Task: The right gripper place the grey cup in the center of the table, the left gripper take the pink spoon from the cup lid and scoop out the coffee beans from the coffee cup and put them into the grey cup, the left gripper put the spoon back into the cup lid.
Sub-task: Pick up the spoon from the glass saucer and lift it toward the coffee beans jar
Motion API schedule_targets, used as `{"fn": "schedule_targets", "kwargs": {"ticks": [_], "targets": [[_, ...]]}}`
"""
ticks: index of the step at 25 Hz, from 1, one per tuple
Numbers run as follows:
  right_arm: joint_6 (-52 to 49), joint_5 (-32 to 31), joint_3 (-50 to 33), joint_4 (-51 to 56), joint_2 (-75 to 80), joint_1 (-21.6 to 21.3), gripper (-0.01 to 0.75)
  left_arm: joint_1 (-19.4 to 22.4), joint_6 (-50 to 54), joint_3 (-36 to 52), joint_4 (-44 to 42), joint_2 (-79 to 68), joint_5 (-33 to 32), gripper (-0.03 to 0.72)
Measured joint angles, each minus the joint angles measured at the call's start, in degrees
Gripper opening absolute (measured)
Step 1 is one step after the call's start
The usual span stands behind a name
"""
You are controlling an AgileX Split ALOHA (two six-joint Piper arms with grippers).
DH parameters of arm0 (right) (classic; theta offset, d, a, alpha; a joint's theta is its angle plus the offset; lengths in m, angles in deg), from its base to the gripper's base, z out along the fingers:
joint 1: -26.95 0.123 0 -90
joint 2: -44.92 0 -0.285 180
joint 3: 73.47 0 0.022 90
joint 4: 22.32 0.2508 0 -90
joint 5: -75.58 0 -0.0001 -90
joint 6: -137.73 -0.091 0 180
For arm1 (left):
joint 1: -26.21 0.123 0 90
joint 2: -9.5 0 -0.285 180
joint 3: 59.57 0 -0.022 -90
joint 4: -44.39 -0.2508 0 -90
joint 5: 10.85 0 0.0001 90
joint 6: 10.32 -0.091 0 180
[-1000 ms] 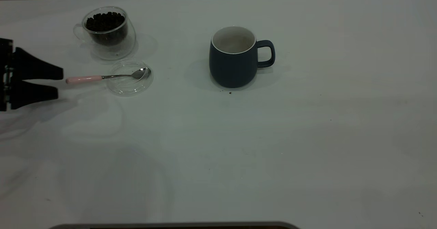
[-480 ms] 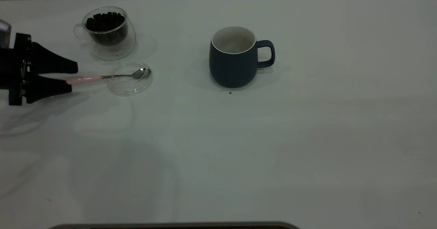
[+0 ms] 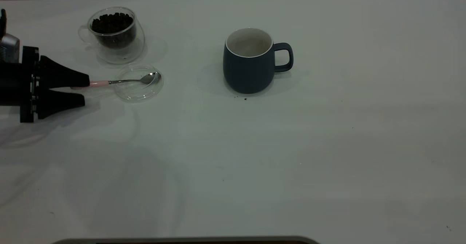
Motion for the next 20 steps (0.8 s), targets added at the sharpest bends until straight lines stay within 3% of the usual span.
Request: {"fn": "schedule_targets", "kwargs": {"ticks": [10, 13, 17, 20], "targets": [[0.0, 0.0, 0.0, 0.0, 0.0, 0.0, 0.591, 0.0, -0.8, -0.1, 1.8, 0.0, -0.5, 0.451], [0.0, 0.0, 0.0, 0.0, 0.0, 0.0, 0.591, 0.0, -0.8, -0.1, 1.8, 0.0, -0.7, 0.353], [0.0, 0.0, 0.0, 0.0, 0.0, 0.0, 0.591, 0.0, -0.8, -0.1, 1.8, 0.0, -0.8, 0.151], [0.0, 0.0, 0.0, 0.0, 0.0, 0.0, 0.591, 0.0, -0.8, -0.1, 2.0, 0.0, -1.1, 0.125]]}}
